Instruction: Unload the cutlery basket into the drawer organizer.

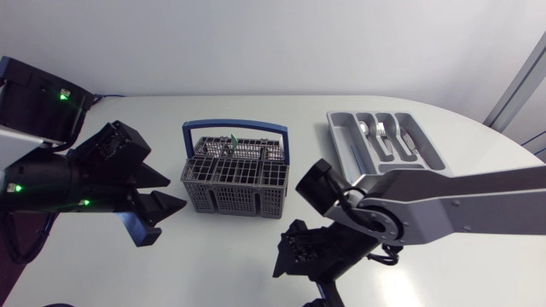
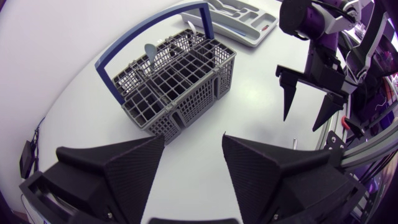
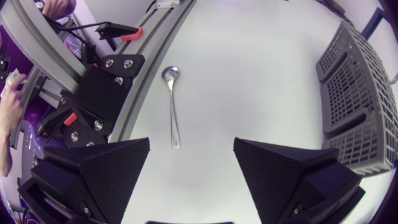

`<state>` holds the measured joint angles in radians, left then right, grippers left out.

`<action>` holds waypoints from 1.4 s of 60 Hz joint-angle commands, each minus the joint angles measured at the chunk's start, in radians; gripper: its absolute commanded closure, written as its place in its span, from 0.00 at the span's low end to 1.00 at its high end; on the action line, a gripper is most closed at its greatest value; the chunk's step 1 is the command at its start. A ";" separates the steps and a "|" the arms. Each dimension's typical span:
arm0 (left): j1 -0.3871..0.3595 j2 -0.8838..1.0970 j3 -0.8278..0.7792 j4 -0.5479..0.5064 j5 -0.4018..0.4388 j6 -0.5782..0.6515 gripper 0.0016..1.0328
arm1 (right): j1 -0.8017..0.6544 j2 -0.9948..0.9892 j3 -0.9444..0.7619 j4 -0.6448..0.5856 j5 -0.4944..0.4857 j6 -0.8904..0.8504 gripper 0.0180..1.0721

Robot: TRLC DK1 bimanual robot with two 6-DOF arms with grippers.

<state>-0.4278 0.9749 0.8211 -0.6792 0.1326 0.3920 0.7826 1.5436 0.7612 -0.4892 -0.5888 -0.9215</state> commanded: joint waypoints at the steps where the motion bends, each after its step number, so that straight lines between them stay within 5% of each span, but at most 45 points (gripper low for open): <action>1: 0.024 -0.007 -0.031 -0.006 0.024 0.028 0.32 | 0.049 0.049 0.032 0.008 0.014 -0.025 0.08; 16: 0.044 -0.007 -0.069 0.001 0.056 0.031 0.19 | 0.155 0.113 0.066 0.044 0.066 0.007 0.09; 53: 0.158 0.002 -0.085 0.009 0.159 0.071 0.16 | 0.326 0.274 0.176 0.035 0.208 0.115 0.14; 73: 0.222 0.001 -0.097 0.007 0.206 0.111 0.16 | 0.397 0.286 0.185 0.049 0.221 0.144 0.37; 84: 0.225 -0.002 -0.099 0.007 0.213 0.117 0.16 | 0.432 0.291 0.179 0.090 0.228 0.168 0.61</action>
<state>-0.2104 0.9752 0.7448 -0.6720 0.3336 0.4812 1.1751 1.8072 0.9436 -0.4034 -0.3599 -0.7918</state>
